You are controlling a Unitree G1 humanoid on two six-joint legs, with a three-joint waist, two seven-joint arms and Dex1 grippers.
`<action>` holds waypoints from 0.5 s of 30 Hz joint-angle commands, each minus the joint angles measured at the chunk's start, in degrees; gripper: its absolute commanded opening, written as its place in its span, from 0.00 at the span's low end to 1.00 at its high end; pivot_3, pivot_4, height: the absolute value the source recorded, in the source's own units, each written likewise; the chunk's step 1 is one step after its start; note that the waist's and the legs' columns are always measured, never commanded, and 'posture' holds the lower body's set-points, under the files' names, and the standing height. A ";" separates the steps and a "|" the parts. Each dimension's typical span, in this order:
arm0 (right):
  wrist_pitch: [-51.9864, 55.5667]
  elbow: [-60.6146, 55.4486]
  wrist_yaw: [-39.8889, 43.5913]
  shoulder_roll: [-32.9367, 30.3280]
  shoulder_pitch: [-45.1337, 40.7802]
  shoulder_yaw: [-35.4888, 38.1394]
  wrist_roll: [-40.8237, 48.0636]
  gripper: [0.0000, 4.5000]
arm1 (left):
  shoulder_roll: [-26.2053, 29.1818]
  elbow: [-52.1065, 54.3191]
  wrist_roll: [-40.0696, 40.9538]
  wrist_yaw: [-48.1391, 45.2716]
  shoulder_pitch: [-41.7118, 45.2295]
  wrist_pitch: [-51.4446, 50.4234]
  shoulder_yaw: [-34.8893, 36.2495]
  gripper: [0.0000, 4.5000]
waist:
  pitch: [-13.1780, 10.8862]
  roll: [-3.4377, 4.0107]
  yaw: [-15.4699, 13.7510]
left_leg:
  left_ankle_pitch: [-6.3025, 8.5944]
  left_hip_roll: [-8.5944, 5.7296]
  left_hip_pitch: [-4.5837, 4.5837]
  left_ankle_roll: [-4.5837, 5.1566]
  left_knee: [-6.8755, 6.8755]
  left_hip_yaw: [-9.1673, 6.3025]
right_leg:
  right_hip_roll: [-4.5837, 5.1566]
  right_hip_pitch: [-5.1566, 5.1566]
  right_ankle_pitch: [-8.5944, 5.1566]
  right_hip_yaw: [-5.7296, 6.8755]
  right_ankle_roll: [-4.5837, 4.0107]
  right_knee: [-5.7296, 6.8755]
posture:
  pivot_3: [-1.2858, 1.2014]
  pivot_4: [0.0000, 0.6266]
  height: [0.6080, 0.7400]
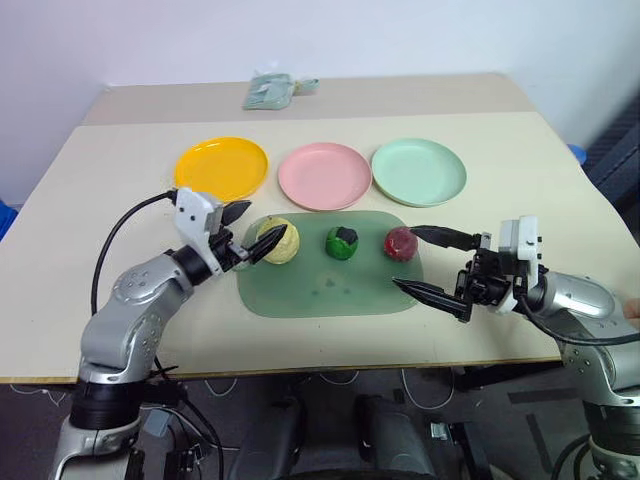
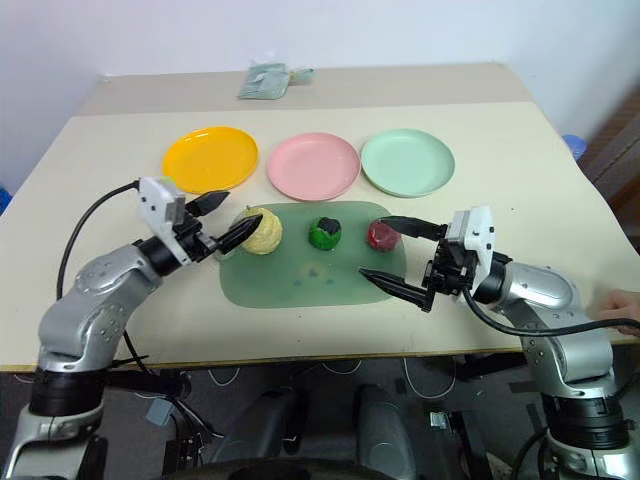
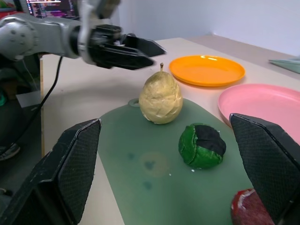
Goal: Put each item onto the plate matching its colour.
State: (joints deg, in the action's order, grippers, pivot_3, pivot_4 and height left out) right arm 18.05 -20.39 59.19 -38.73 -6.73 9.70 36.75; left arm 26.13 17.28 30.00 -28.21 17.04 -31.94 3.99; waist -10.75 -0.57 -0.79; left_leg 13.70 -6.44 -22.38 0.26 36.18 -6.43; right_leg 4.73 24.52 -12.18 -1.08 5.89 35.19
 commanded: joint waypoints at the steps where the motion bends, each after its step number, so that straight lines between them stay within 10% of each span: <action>1: -1.56 -1.01 0.57 -0.12 0.69 1.23 0.32 1.00 | -0.33 0.02 -1.18 2.36 1.71 -2.72 -0.44 1.00 | 0.00 0.00 0.02 | 0.00 0.00 0.00 -0.01 0.00 0.00 | 0.00 0.01 0.00 -0.01 0.00 0.00 | 0.52 0.24 1.00; 15: -2.83 -3.61 -2.11 -0.13 3.91 2.56 -0.08 1.00 | -1.71 -11.01 -7.27 -1.19 4.98 -1.33 -5.11 1.00 | 0.03 -0.03 -0.02 | 0.02 0.01 0.00 -0.03 0.01 0.00 | -0.01 0.01 0.01 -0.01 0.00 0.02 | 0.52 0.24 1.00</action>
State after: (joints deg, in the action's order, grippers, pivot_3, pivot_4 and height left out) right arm 16.44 -21.28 57.56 -38.73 -2.94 10.31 36.27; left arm 24.15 6.91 23.65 -28.72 21.43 -33.92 -1.02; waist -10.72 -0.60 -0.81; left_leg 13.71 -6.43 -22.37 0.23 36.20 -6.43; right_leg 4.72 24.53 -12.17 -1.10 5.90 35.21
